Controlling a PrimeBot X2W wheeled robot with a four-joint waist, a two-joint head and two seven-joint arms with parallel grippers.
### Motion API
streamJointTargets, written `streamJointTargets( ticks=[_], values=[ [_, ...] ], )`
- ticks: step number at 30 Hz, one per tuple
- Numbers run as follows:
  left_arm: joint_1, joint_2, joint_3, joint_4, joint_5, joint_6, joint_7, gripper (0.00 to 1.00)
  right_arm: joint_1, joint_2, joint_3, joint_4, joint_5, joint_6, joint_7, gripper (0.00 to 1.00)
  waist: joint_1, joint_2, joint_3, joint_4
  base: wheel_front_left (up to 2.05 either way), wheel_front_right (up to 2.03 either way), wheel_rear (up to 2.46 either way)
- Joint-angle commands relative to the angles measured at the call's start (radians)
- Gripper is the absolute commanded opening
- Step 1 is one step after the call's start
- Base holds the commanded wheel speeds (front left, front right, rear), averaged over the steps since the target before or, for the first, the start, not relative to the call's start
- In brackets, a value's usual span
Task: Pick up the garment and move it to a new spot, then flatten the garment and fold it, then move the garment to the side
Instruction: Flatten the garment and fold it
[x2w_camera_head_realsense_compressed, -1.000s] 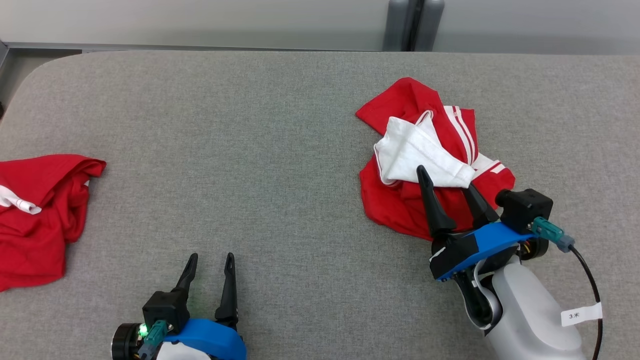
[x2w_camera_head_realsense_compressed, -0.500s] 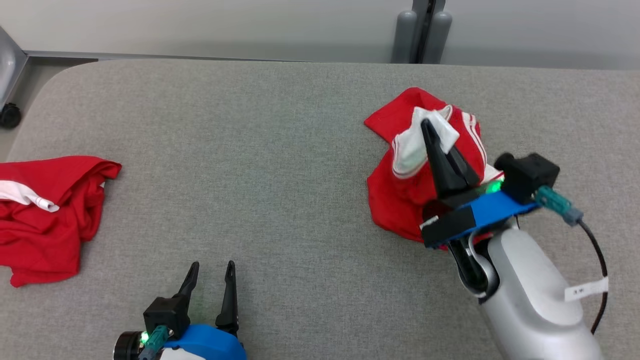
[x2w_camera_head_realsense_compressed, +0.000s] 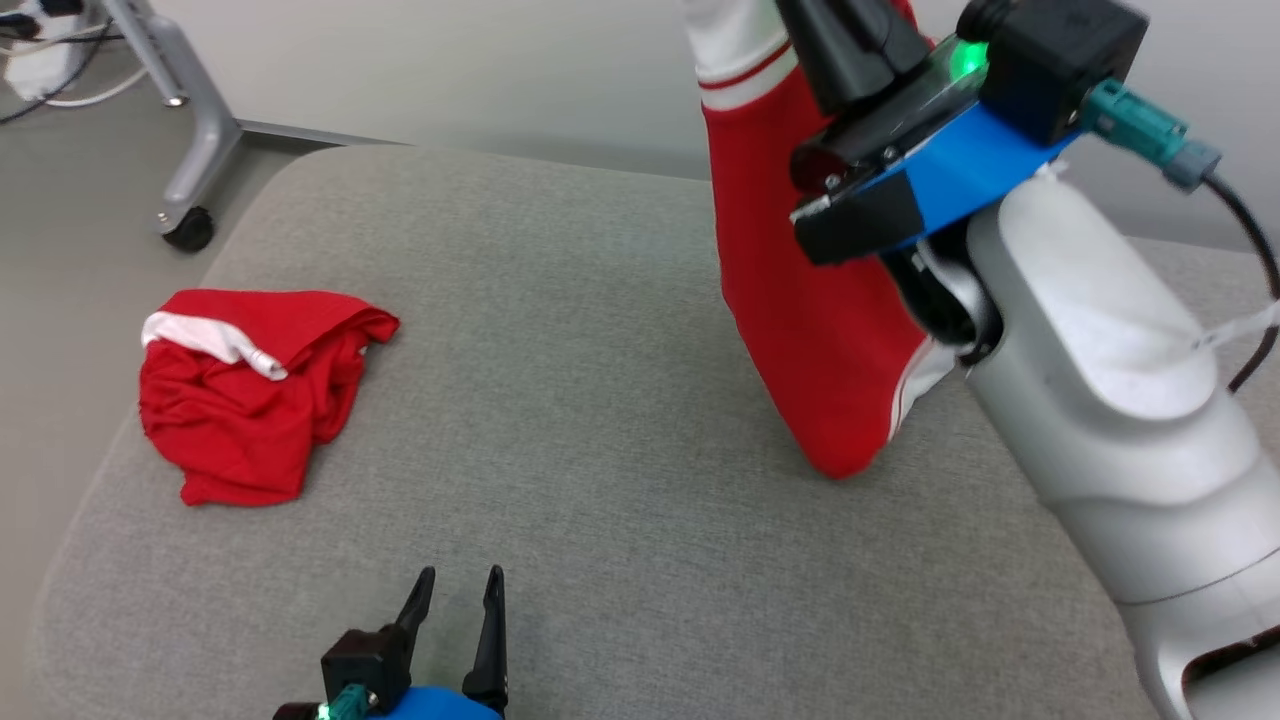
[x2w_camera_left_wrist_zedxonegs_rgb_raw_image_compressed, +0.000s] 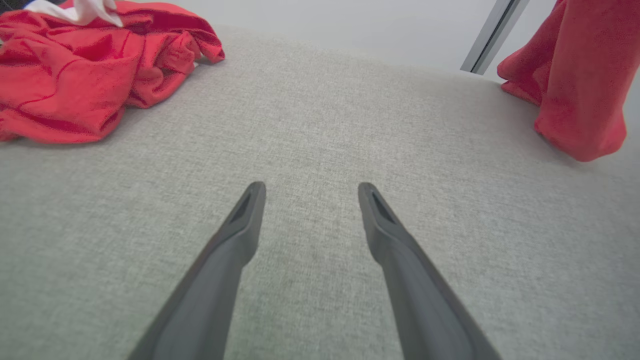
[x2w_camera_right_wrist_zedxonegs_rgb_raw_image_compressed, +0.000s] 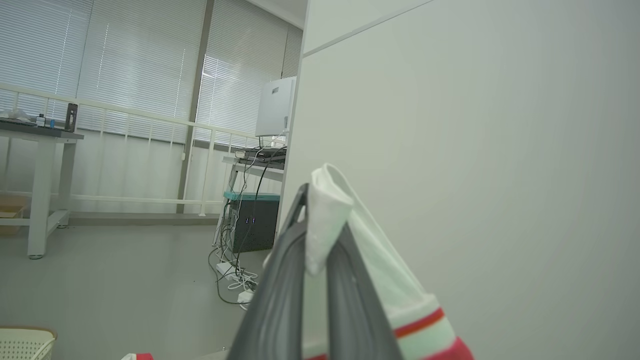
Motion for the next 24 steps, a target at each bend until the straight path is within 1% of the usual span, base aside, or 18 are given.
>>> streamJointTargets(
  ticks=[1,6,9,11,14,16,20,22,24],
  values=[
    [0.005,0.0,-0.007,0.004,-0.006,0.001,-0.003,1.0,-0.034,-0.013,-0.002,0.009,-0.007,0.0,0.0,0.0,0.0001,-0.0001,0.009,0.023,0.0,0.0,0.0],
    [0.029,0.0,-0.017,0.016,-0.018,0.007,-0.003,1.0,-0.14,-0.058,-0.006,0.012,-0.032,0.0,0.0,0.0,0.0001,-0.0001,0.008,0.077,0.0,0.0,0.0],
    [0.041,-0.001,-0.009,0.015,-0.02,0.011,-0.003,1.0,-0.144,-0.097,-0.015,-0.002,-0.034,0.0,0.0,0.0,0.0001,-0.0001,0.008,0.079,0.0,0.0,0.0],
    [0.047,-0.001,-0.004,0.014,-0.022,0.011,-0.003,1.0,-0.111,-0.126,-0.025,-0.011,-0.029,0.0,0.0,0.0,0.0001,-0.0001,0.011,0.068,0.0,0.0,0.0],
    [0.05,-0.001,-0.002,0.015,-0.025,0.008,-0.003,1.0,-0.022,-0.179,-0.045,-0.015,-0.016,0.0,0.0,0.0,0.0001,-0.0001,0.015,0.038,0.0,0.0,0.0],
    [0.04,0.0,-0.001,0.013,-0.022,0.006,-0.003,1.0,0.055,-0.219,-0.08,-0.014,-0.006,0.0,0.0,0.0,0.0001,-0.0001,0.018,0.013,0.0,0.0,0.0],
    [0.019,-0.001,0.005,0.003,-0.011,0.005,-0.003,1.0,0.274,-0.284,-0.179,0.02,0.009,0.0,0.0,0.0,0.0001,-0.0001,0.019,-0.038,0.0,0.0,0.0],
    [0.013,0.0,0.014,-0.001,-0.002,0.002,-0.003,1.0,0.375,-0.305,-0.237,0.039,0.006,0.0,0.0,0.0,0.0001,-0.0001,0.018,-0.063,0.0,0.0,0.0],
    [0.008,0.0,0.029,-0.003,0.005,0.001,-0.003,1.0,0.473,-0.298,-0.287,0.067,0.002,0.0,0.0,0.0,0.0001,-0.0001,0.015,-0.091,0.0,0.0,0.0]
  ],
)
